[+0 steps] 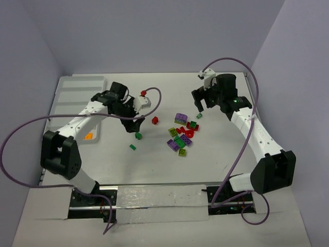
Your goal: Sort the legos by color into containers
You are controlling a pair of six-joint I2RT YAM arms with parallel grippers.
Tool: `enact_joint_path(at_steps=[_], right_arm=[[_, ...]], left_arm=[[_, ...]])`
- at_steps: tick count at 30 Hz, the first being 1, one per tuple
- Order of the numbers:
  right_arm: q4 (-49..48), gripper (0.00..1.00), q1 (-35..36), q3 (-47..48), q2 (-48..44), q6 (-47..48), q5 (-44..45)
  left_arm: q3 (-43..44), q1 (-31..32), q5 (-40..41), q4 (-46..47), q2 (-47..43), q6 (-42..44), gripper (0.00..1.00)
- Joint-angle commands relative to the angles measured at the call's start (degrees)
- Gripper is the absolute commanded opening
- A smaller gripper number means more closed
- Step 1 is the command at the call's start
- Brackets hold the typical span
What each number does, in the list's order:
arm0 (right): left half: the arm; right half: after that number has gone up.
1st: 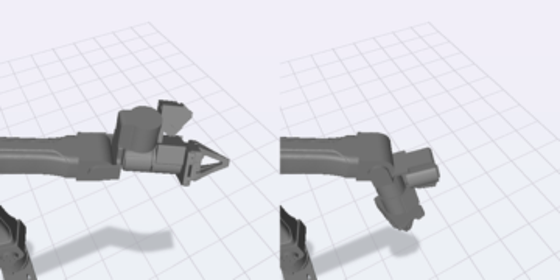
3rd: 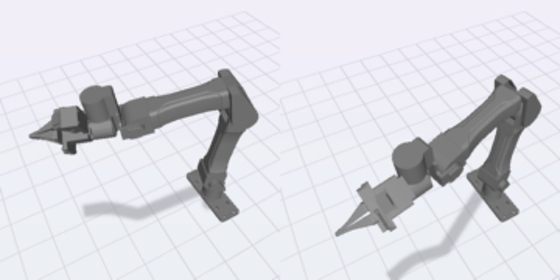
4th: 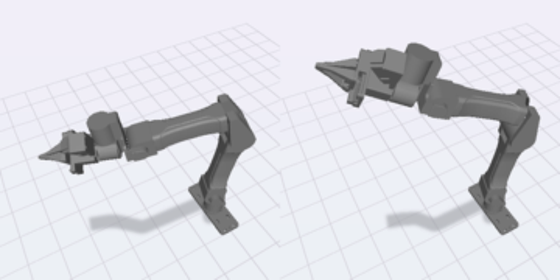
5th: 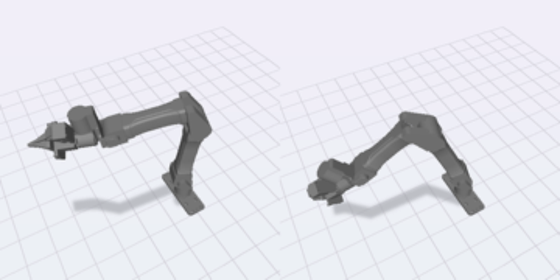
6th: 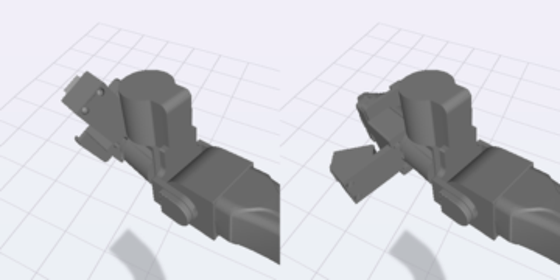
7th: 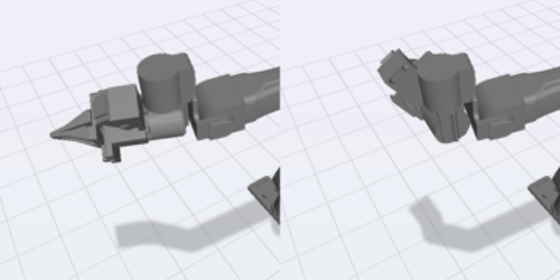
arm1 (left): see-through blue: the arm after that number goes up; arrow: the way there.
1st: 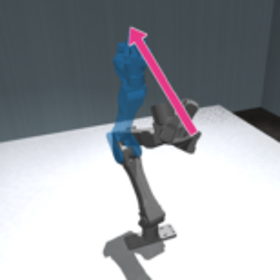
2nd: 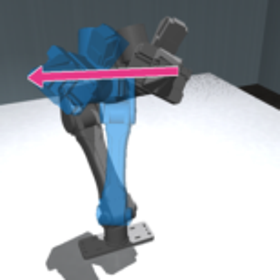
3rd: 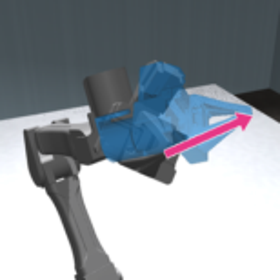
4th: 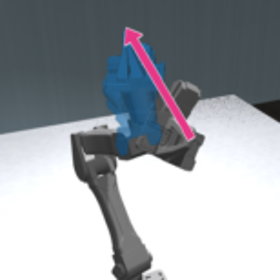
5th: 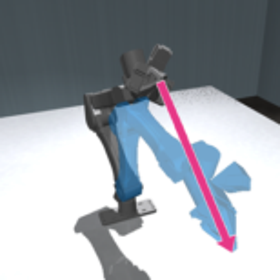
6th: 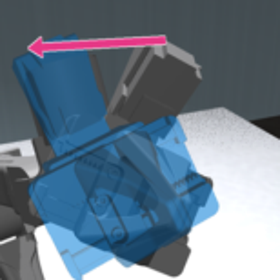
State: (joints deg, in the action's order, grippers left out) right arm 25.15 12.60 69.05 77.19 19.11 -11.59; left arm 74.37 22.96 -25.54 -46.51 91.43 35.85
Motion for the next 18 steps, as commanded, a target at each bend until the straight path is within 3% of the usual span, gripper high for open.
enact_joint_path(at_steps=[1,7,18], right_arm=[[0.0,1.0,0.2,3.1,-1.1,0.0,0.5],[-0.3,1.0,0.2,2.1,-2.2,1.0,1.4],[0.3,1.0,0.2,2.3,-2.1,2.2,1.5]], left_arm=[[1.8,2.5,7.4,8.0,5.9,-10.5,0.87],[-1.1,6.0,16.5,10.6,7.3,-18.2,0.81],[0.9,9.3,19.9,6.8,14.4,-27.1,0.75]])
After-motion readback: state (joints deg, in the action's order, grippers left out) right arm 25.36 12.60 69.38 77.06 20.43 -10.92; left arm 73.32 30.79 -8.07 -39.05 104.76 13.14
